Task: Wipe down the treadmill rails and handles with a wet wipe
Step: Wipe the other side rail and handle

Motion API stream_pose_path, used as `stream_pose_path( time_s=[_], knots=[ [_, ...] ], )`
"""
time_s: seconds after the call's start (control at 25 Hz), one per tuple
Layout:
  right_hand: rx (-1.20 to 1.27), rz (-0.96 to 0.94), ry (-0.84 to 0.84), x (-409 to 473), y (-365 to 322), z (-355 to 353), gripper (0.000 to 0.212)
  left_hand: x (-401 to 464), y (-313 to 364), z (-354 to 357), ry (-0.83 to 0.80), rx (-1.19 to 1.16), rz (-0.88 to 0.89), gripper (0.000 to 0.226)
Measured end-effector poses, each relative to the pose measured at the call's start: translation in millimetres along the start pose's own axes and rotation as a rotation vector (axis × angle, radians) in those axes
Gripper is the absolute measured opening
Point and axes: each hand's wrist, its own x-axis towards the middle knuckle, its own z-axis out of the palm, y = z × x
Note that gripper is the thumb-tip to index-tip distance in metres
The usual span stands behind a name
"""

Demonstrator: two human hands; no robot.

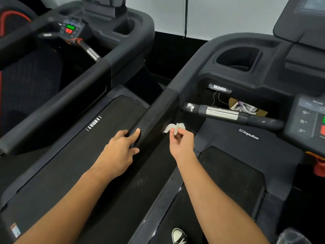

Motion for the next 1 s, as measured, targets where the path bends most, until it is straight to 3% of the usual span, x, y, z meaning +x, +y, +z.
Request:
stream_pose_path(
  time_s=[0.08, 0.2, 0.28, 0.36, 0.56, 0.68, 0.76, 0.88, 1.0],
  knots=[
    [-0.029, -0.023, -0.004, -7.3, 11.2, 9.0, 0.017, 0.2, 0.2, -1.2, -0.01, -0.009, -0.006, 0.064],
    [-0.509, -0.358, 0.129, -13.3, 33.4, 11.7, 0.019, 0.9, 0.9, -1.6, -0.025, 0.003, 0.003, 0.064],
    [-0.777, -0.546, 0.074, -15.6, 41.0, 3.3, 0.014, 2.1, 0.8, -1.7, -0.03, 0.01, 0.006, 0.065],
    [-0.878, -0.633, -0.04, -11.0, 43.6, -7.1, 0.012, 1.3, 1.5, -2.0, -0.042, 0.013, 0.001, 0.065],
    [-0.89, -0.583, 0.067, 8.8, 43.3, -4.3, 0.011, 1.7, 2.6, -2.0, -0.045, 0.013, -0.004, 0.066],
    [-0.981, -0.4, 0.079, 19.9, 48.5, -17.5, 0.01, -0.2, 4.4, -2.3, -0.063, 0.013, -0.005, 0.067],
    [-0.847, -0.282, 0.107, 19.0, 49.1, -25.0, 0.012, 0.5, 4.5, -3.1, -0.065, 0.013, -0.01, 0.067],
    [-0.494, -0.32, 0.094, 14.2, 39.9, -17.4, 0.011, 1.6, 3.5, -4.5, -0.063, 0.013, -0.017, 0.067],
    [-0.537, -0.401, 0.063, 10.6, 37.9, -0.9, 0.012, 0.9, 6.0, -4.7, -0.066, 0.01, -0.02, 0.067]
  ],
)
